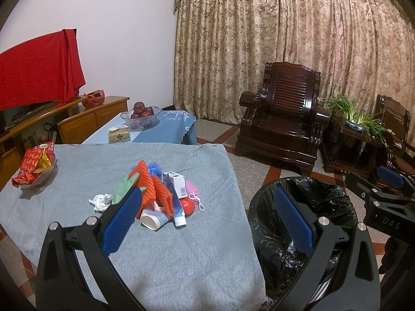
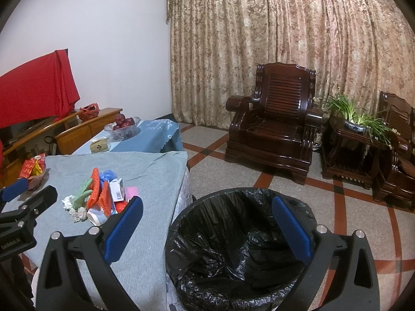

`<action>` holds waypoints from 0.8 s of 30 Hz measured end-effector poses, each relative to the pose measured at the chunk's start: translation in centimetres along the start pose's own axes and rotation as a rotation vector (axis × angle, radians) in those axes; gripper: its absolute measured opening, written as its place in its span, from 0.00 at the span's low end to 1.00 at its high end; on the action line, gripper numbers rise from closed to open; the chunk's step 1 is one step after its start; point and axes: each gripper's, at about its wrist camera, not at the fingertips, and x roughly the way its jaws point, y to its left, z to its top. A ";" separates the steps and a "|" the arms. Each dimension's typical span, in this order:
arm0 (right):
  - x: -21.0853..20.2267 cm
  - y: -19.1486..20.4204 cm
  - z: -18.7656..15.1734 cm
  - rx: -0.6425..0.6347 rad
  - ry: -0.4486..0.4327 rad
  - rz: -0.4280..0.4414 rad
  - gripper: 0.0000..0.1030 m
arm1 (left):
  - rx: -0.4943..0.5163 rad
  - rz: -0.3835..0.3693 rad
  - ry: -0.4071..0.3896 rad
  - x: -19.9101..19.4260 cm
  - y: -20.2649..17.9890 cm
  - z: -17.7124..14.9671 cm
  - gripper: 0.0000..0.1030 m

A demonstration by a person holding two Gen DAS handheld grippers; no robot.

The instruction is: Collect trash

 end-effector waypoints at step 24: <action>1.0 1.4 -0.4 -0.007 0.012 0.018 0.94 | -0.020 0.028 0.006 1.3 1.8 -0.6 0.95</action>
